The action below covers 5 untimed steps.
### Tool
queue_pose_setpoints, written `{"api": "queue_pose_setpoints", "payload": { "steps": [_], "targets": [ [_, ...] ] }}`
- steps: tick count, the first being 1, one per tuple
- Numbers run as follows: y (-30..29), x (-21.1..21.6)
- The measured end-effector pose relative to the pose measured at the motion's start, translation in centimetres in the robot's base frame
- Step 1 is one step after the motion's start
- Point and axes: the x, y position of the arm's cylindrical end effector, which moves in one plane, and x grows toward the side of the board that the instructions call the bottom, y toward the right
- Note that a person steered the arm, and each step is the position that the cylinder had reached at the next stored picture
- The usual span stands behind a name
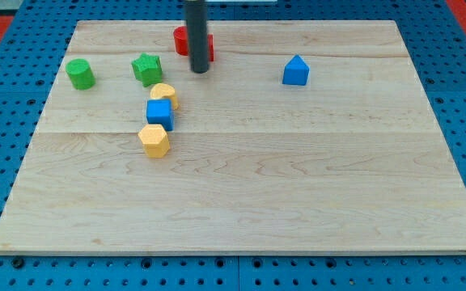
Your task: Move the arm left to the blue cube
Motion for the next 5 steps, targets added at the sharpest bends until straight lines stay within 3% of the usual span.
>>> {"api": "queue_pose_setpoints", "payload": {
  "steps": [1,3,4,5],
  "targets": [
    [-1.7,2.8],
    [-10.1,4.4],
    [-12.0,8.4],
    [-7.5,12.4]
  ]
}}
